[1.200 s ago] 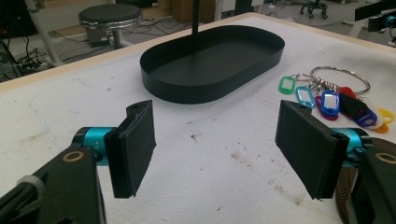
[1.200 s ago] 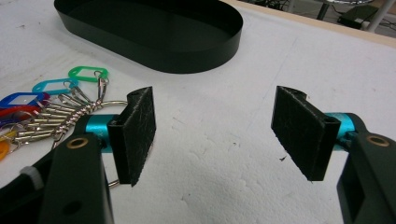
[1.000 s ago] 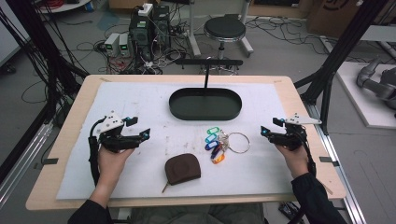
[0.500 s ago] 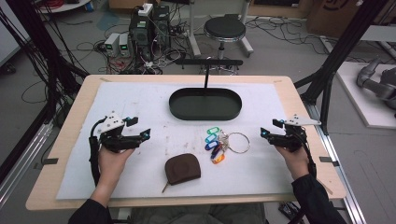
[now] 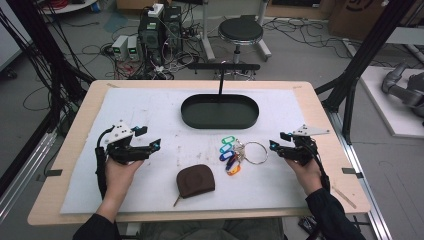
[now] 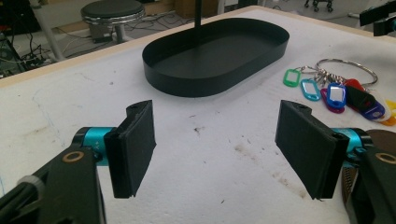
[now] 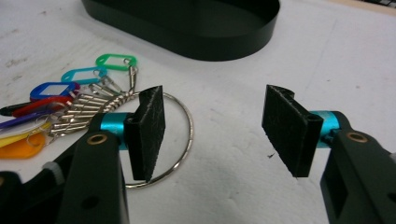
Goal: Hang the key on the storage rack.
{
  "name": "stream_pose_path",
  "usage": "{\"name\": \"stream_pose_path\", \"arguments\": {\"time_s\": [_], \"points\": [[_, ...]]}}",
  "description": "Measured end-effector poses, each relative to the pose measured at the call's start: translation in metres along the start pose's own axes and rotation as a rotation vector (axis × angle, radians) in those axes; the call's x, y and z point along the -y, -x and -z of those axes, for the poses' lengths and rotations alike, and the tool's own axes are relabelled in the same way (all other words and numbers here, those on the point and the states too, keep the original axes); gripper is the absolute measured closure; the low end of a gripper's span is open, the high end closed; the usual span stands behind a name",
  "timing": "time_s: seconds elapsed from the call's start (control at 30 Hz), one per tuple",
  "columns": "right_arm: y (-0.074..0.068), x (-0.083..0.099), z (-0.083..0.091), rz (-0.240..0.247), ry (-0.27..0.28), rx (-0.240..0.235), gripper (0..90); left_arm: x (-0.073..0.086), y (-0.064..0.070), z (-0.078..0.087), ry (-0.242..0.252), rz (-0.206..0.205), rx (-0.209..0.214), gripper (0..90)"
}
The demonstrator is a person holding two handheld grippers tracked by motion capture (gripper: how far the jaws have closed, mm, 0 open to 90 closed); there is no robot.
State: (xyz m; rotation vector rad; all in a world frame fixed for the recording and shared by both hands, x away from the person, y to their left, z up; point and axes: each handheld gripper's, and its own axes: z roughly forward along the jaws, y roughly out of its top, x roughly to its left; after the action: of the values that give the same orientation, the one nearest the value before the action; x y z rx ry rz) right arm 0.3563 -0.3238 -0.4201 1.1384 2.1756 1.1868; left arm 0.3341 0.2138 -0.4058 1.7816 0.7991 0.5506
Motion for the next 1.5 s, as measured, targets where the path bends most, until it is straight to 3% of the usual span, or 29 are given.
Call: {"name": "stream_pose_path", "arguments": {"time_s": [0.47, 0.8, 0.97, 1.03, 1.17, 1.23, 1.37, 1.5], "points": [[-0.009, 0.004, -0.025, 0.021, -0.133, -0.017, 64.7, 0.001, 0.001, 0.000, -0.005, -0.005, 0.004, 28.6], [-0.013, 0.009, -0.036, 0.016, -0.204, -0.002, 72.8, 0.001, 0.001, 0.001, -0.004, -0.005, 0.002, 28.6], [-0.013, 0.010, -0.037, 0.008, -0.195, 0.009, 77.0, 0.001, 0.001, 0.001, -0.003, -0.005, 0.002, 28.6], [-0.015, 0.010, -0.037, 0.026, -0.197, 0.012, 82.7, 0.001, 0.001, 0.001, -0.004, -0.007, 0.001, 28.6], [-0.018, 0.010, -0.037, 0.043, -0.198, 0.030, 84.7, 0.001, 0.002, 0.001, -0.004, -0.008, 0.004, 28.6], [-0.017, 0.010, -0.037, 0.019, -0.192, 0.021, 86.1, 0.001, 0.003, 0.000, -0.003, -0.006, 0.003, 28.6], [-0.016, 0.010, -0.037, 0.016, -0.185, 0.032, 86.9, 0.001, 0.002, 0.001, -0.004, -0.006, 0.002, 28.6], [-0.013, 0.006, -0.031, -0.005, -0.130, 0.030, 87.3, 0.002, 0.001, 0.002, -0.001, -0.001, -0.002, 28.6]]}}
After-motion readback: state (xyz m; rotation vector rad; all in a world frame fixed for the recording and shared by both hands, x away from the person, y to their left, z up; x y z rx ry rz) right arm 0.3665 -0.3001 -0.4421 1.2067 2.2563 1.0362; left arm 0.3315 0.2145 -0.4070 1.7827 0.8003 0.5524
